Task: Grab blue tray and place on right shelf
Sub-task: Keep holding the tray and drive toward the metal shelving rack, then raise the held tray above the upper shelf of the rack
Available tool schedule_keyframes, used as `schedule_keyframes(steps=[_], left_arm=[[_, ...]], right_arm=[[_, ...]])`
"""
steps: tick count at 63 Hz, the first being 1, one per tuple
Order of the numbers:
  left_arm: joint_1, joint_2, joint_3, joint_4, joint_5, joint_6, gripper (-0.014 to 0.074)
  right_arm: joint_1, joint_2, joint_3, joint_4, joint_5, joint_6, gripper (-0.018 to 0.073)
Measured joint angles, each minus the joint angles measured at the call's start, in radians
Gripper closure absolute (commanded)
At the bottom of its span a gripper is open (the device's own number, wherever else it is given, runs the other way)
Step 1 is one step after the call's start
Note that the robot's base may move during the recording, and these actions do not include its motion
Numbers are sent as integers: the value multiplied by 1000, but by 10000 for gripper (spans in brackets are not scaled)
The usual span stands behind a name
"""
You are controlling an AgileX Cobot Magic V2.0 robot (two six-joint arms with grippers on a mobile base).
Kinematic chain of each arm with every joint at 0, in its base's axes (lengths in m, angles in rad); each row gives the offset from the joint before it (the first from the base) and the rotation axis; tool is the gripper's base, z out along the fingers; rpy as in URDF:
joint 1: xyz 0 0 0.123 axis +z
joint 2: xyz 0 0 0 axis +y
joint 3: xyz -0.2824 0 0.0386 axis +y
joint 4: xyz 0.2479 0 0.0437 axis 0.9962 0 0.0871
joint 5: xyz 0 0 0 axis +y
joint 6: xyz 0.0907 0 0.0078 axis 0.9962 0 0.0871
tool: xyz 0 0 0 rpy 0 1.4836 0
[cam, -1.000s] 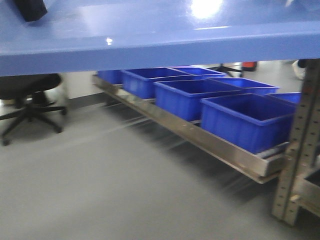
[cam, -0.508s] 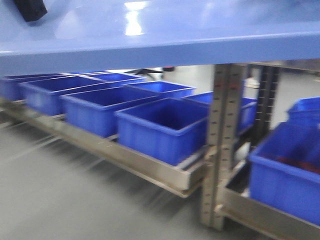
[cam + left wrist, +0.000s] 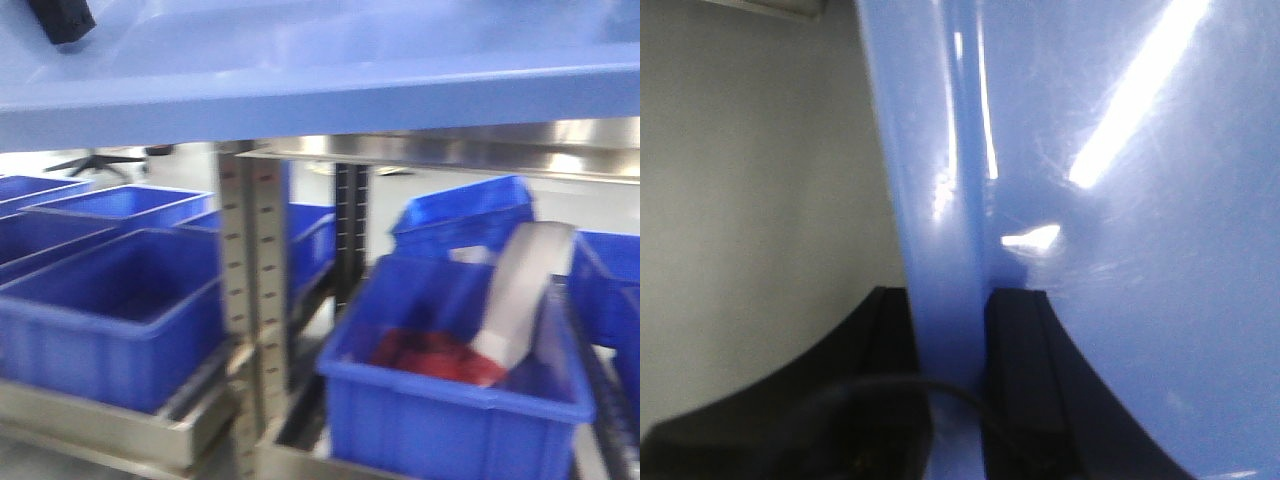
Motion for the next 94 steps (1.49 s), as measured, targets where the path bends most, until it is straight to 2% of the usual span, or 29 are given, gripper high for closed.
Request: schedule_keyframes(steps=[94], left_arm=[[0,0,0,-4,0,0,645]], right_arm=[[0,0,0,-2,0,0,505]])
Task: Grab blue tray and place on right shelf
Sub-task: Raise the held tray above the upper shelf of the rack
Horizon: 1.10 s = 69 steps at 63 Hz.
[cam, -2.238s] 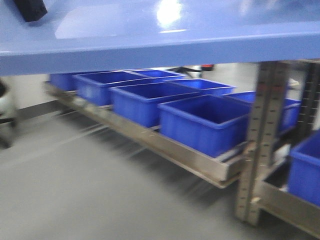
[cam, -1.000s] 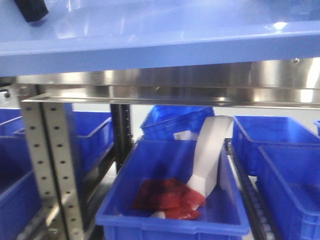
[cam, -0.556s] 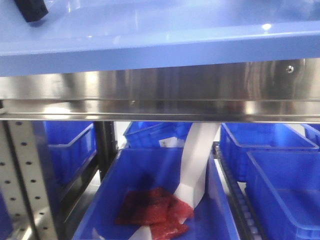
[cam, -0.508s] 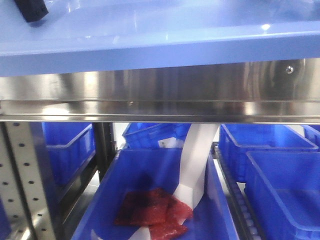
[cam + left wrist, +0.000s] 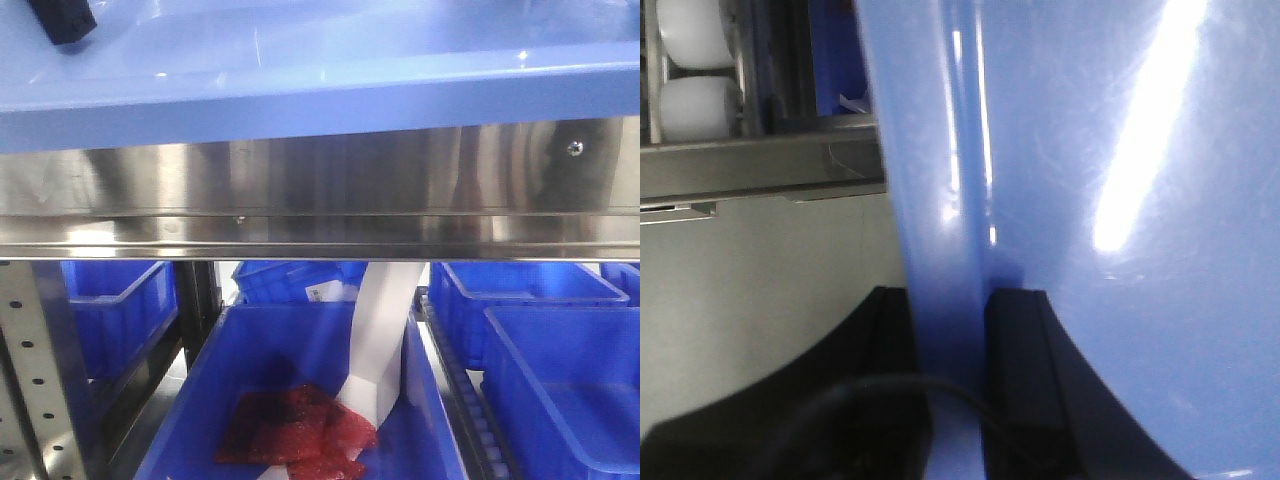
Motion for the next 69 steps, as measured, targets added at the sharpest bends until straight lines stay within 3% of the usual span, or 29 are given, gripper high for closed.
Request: schedule_keyframes(steps=[69], left_arm=[[0,0,0,-11,2,0,645]], right_arm=[[0,0,0,-4,0,0,505]])
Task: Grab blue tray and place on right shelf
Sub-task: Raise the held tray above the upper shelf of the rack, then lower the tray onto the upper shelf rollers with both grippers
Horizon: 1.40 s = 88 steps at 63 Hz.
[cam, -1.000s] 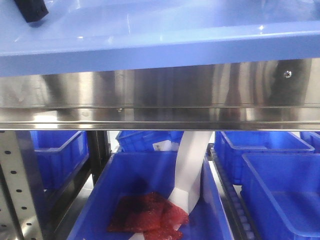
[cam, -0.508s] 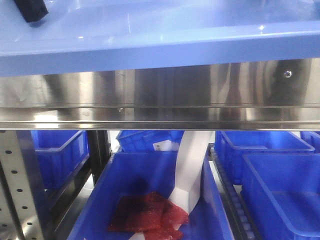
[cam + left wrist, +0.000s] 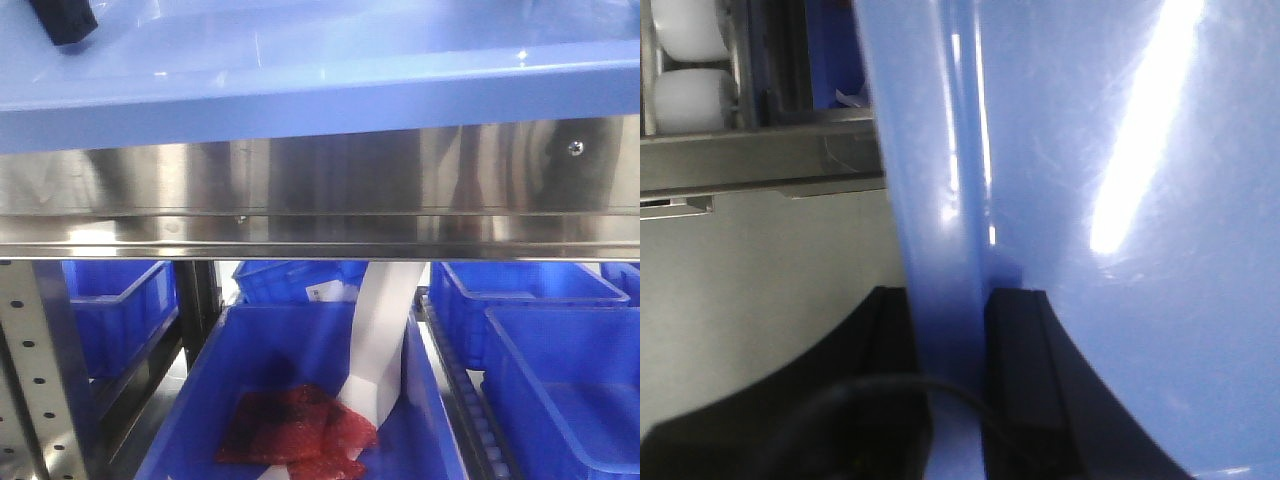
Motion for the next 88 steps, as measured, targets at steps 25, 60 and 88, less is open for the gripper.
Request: schedule_keyframes(steps=[25,60,88], left_arm=[[0,0,0,-2,0,0,645],[60,30,-305,142,35,100,645],[291,300,-452,101,-35,181,645]], right_arm=[[0,0,0,0,0,0,505],[-4,81,-270,-16,-29,-82,505],[-69,501,-594,-11,-64,-112,505]])
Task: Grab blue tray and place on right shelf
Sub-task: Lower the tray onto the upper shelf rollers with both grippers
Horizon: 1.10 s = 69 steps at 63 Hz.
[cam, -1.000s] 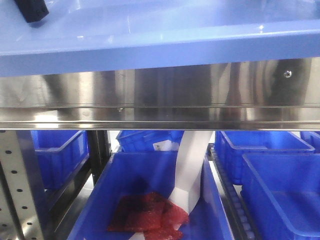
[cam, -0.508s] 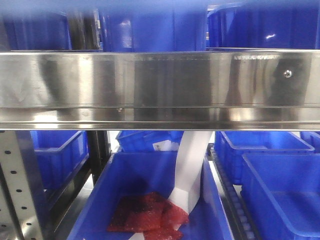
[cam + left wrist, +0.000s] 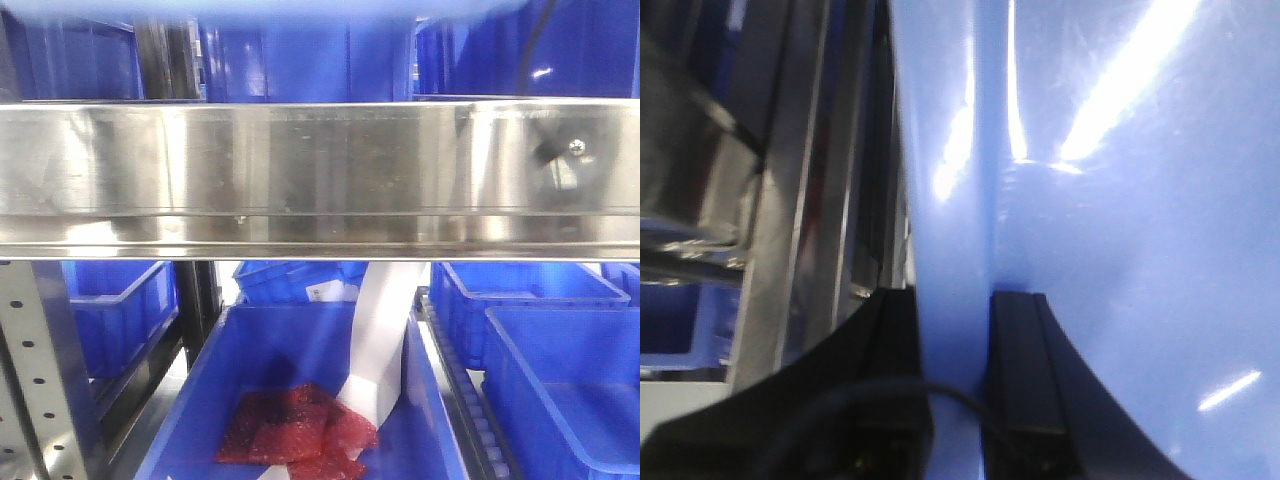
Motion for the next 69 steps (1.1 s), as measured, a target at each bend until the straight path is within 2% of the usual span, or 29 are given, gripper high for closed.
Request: schedule_keyframes(steps=[14,34,36,42,47,52,59,69], left_arm=[[34,121,0,-38,-82,14,645],[58,220,0,-55,-138,27,630],[58,225,0,-55,-143,29,604],[60,232,0,-55,-148,36,495],[60,242,0,-51,-152,40,348],[60,247,0,-49,-159,42,183],[58,247,0,-55,-164,45,3],[58,247,0,-61,-166,47,17]], right_arm=[[-57,124,0,22,-59,0,505],[-75,211,-4,29,-124,-5,484],[-75,217,-4,29,-125,-5,455],[-76,227,-5,29,-126,-5,285],[-77,231,-6,27,-124,-13,77],[-75,235,-6,36,-122,-24,-71],[-69,235,-6,47,-120,-24,-73],[-67,235,-6,50,-117,-24,-73]])
